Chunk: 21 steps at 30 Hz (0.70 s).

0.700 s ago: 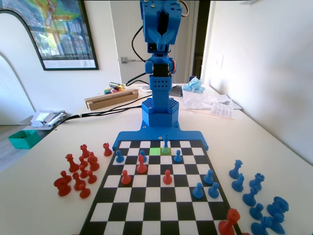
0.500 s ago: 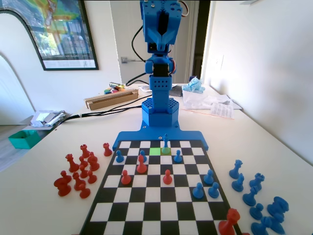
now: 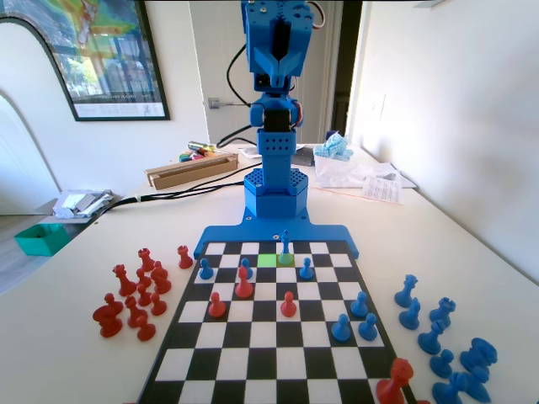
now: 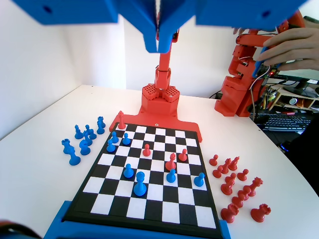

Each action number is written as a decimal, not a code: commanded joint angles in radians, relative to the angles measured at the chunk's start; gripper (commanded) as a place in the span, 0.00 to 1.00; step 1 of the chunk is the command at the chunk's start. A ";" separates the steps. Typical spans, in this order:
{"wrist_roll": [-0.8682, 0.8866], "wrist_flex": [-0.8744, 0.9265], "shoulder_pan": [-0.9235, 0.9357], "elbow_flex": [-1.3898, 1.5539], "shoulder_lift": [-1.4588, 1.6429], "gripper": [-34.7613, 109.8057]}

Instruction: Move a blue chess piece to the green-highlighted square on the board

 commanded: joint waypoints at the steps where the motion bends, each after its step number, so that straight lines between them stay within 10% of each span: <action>1: -0.006 -0.018 0.005 -0.009 0.003 0.26; 21: -0.095 -0.048 -0.040 -0.054 -0.032 0.25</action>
